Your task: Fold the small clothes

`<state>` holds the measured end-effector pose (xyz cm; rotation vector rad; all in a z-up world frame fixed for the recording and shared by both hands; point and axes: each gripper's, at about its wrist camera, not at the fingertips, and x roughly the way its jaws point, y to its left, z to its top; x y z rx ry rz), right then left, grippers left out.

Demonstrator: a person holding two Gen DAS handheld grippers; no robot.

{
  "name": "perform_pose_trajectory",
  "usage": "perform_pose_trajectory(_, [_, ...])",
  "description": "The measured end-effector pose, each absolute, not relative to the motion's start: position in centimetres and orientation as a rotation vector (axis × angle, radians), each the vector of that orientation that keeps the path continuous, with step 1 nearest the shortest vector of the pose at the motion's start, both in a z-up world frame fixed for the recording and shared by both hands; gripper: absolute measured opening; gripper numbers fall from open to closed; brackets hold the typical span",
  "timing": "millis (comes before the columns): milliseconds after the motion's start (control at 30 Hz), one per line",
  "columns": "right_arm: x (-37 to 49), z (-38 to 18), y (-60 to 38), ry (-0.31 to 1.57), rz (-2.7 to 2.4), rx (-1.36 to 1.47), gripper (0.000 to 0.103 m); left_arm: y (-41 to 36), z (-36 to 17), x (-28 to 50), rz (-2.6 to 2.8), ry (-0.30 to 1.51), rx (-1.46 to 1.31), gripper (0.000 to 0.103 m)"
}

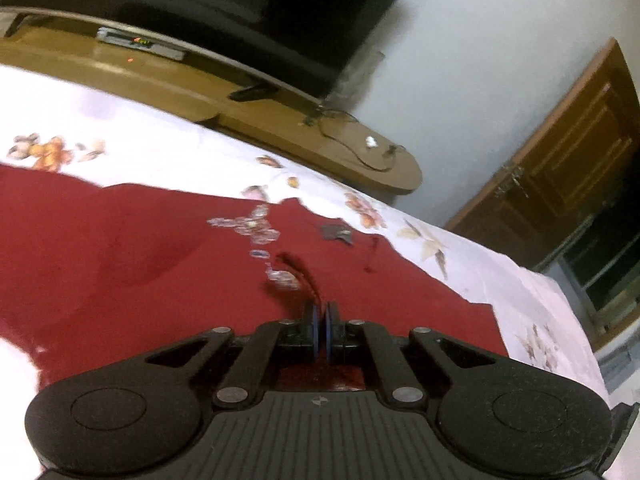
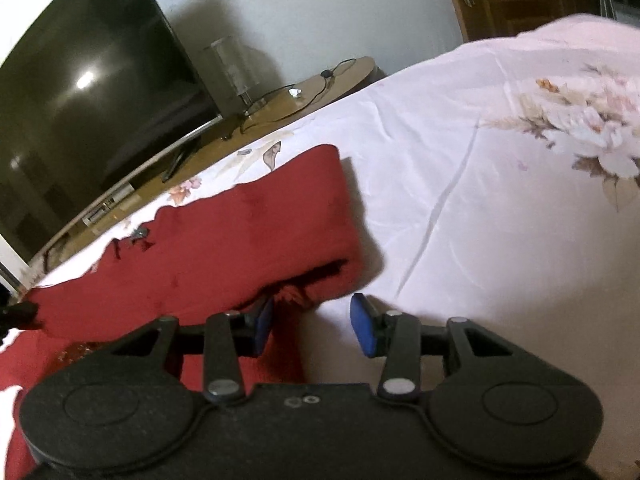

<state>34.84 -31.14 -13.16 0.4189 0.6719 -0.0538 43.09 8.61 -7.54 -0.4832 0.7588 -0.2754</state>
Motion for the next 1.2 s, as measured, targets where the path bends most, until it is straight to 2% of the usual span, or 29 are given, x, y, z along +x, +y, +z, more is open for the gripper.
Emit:
perform_pose_trajectory(733, [34.9,-13.1,-29.9,0.685,-0.057,0.276,0.044,16.3,-13.9,39.8,-0.123,0.825,-0.586,0.003])
perform_pose_trajectory(900, [34.0,-11.7,-31.9,0.575,0.052,0.395,0.043,16.3,-14.2,40.0,-0.126,0.821,-0.590,0.003])
perform_pose_trajectory(967, [35.5,-11.9,-33.2,0.589,0.079,0.479,0.041,16.2,-14.1,40.0,-0.128,0.822,-0.588,0.003])
perform_pose_trajectory(1200, [44.4,-14.9,-37.0,0.679,0.218,0.764,0.042,16.3,-14.1,40.1,-0.128,0.828,-0.595,0.003])
